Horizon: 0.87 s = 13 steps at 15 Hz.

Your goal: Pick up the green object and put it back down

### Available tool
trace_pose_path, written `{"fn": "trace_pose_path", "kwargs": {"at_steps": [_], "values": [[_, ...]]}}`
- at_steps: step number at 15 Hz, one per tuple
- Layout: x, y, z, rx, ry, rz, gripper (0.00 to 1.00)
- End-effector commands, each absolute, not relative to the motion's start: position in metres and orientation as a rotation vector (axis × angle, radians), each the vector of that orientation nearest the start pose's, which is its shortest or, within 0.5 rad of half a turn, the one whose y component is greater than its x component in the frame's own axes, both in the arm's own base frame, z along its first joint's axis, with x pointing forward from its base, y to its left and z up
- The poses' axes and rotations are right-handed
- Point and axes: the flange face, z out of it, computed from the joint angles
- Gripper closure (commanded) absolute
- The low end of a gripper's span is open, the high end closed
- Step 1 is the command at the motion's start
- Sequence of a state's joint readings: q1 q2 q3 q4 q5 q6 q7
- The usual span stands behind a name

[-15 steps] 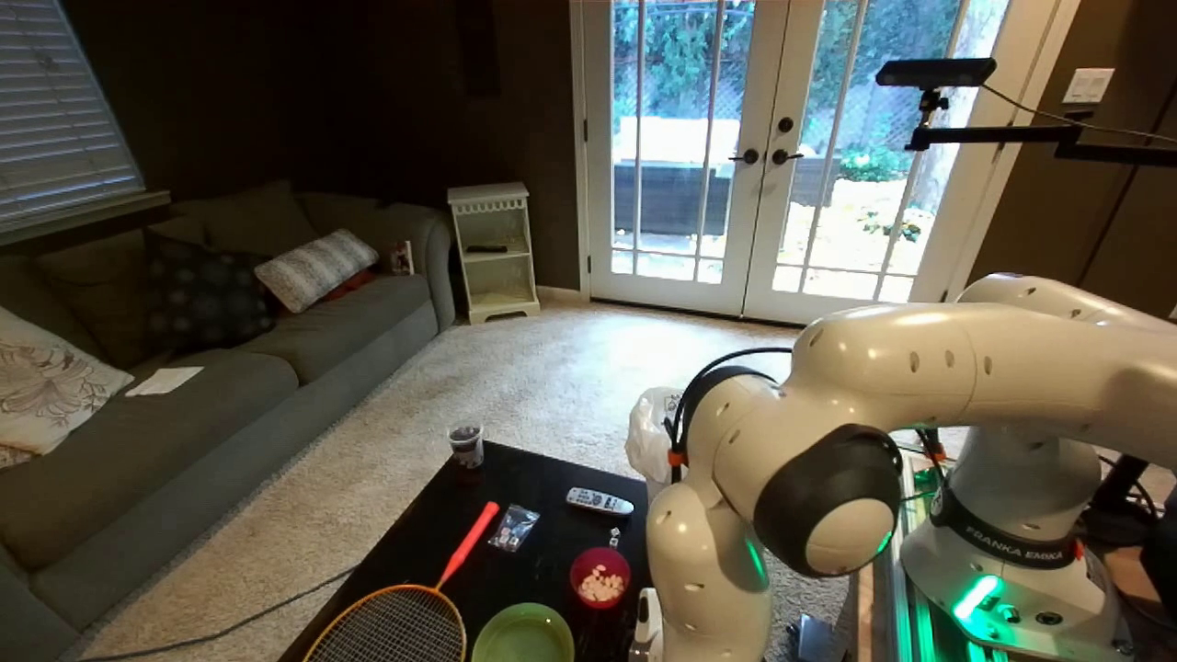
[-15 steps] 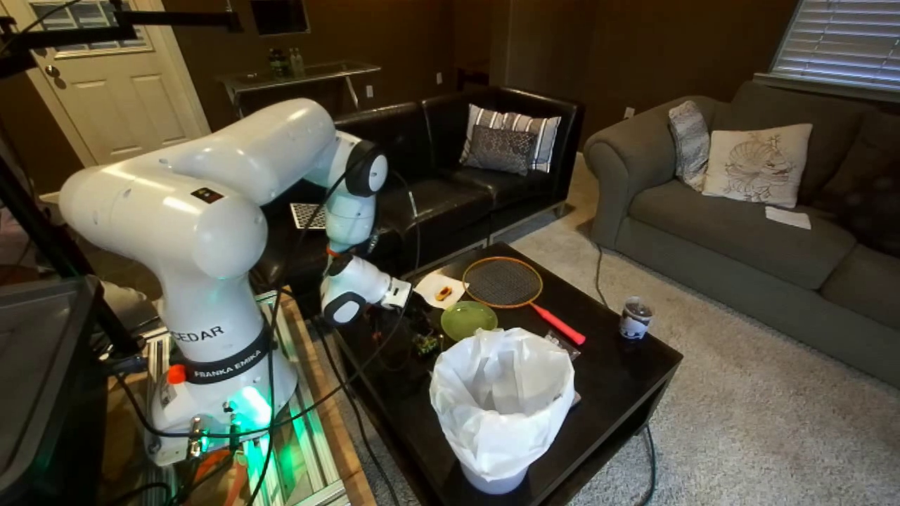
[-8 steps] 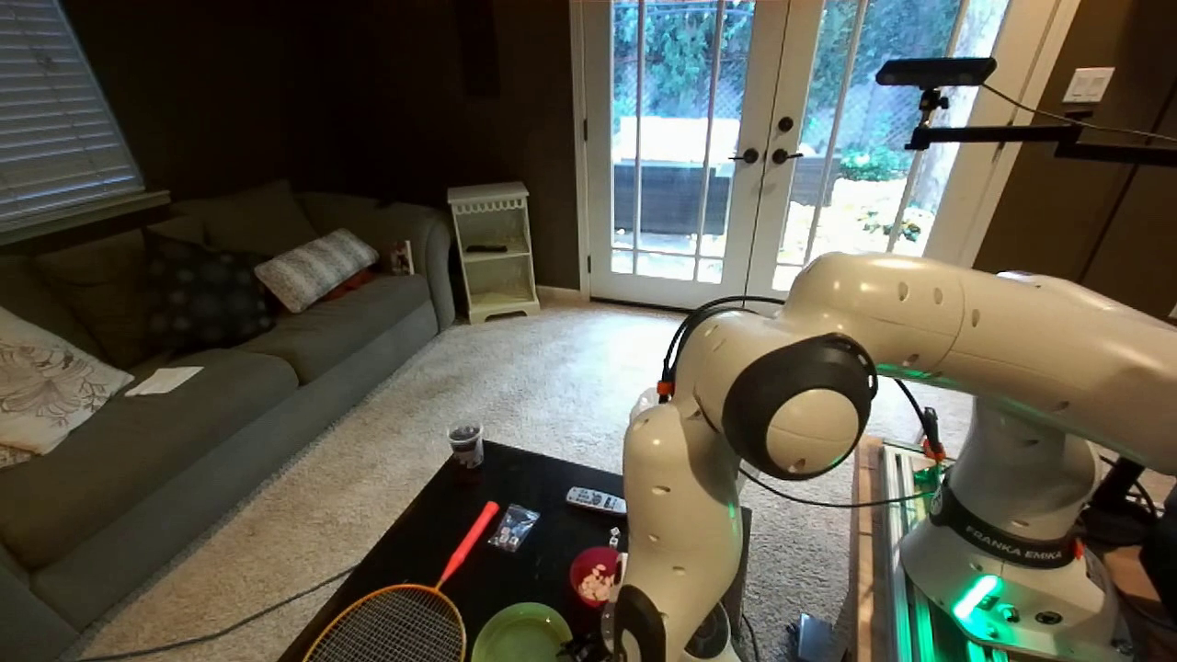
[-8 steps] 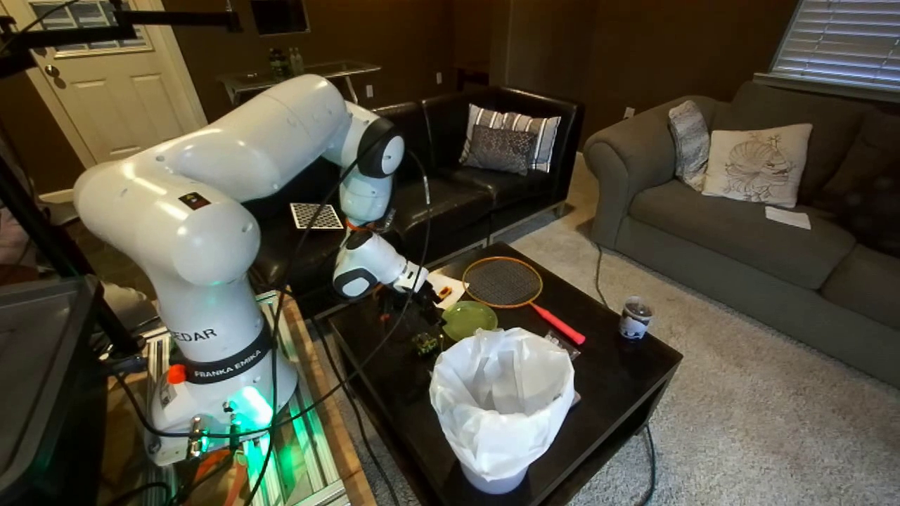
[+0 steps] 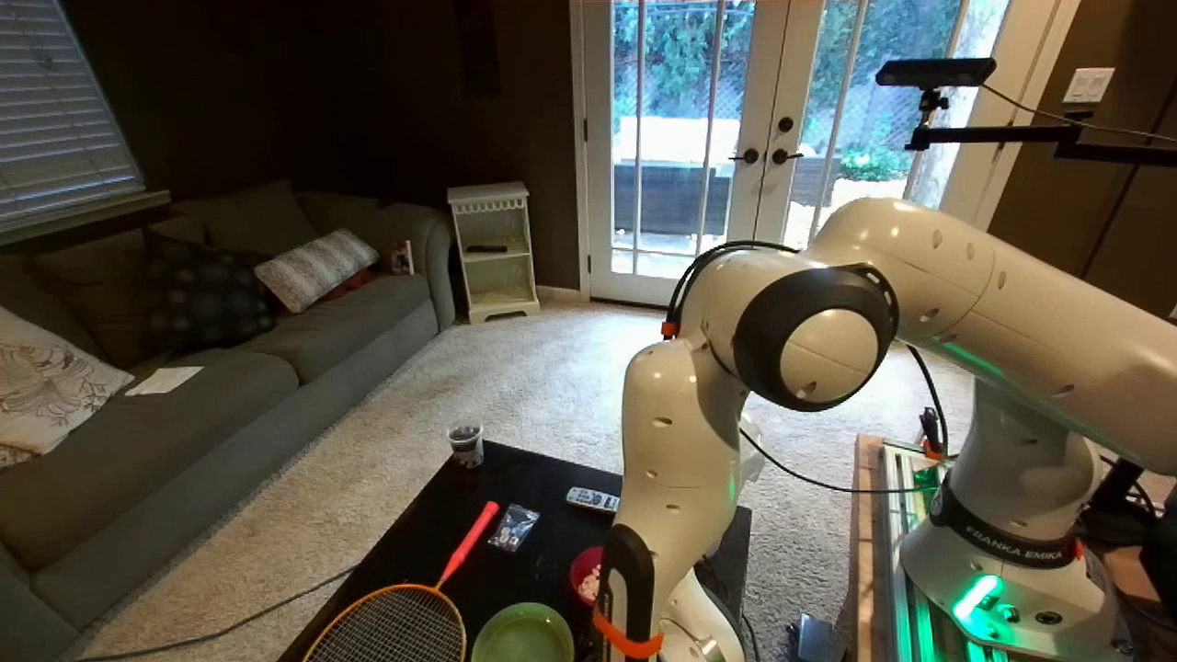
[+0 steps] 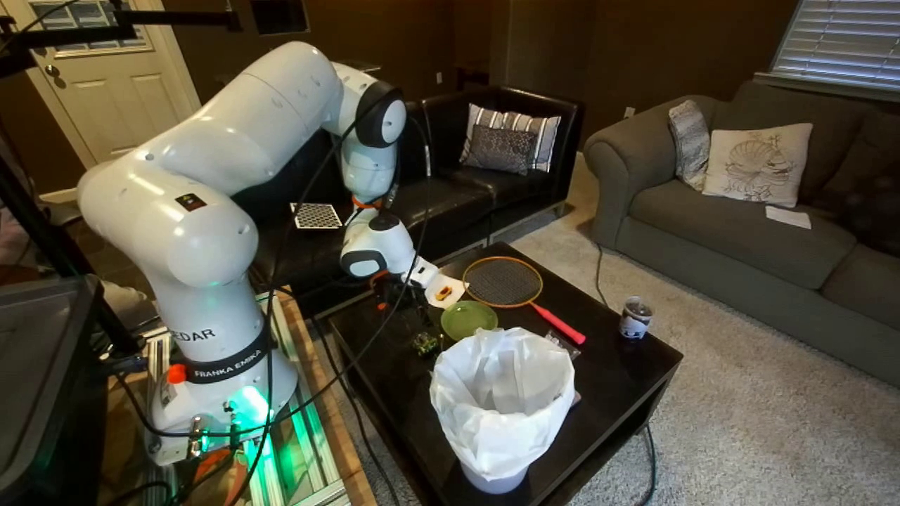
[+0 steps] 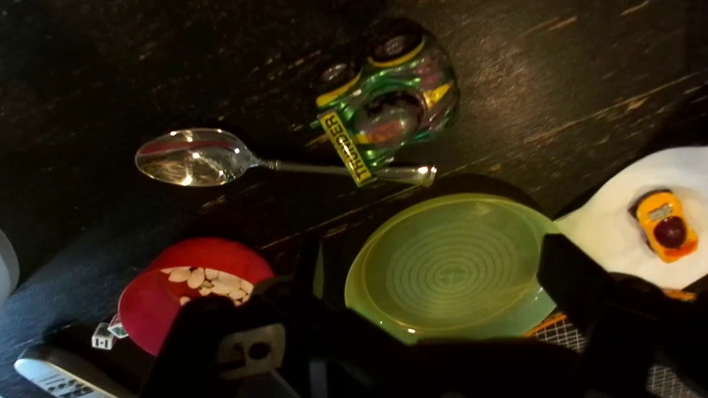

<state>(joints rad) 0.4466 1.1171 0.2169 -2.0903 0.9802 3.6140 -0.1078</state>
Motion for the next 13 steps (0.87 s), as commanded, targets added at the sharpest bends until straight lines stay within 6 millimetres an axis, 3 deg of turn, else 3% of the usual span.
{"fn": "trace_pose_path", "kwargs": {"at_steps": [1, 6, 7, 13], "values": [[0.388, 0.201, -0.047, -3.103, 0.455, -0.288, 0.0], [0.381, 0.196, -0.048, -3.133, 0.401, -0.202, 0.0], [0.387, 0.196, -0.058, -3.115, 0.429, -0.234, 0.0], [0.389, 0.194, -0.061, -3.114, 0.433, -0.239, 0.0]]}}
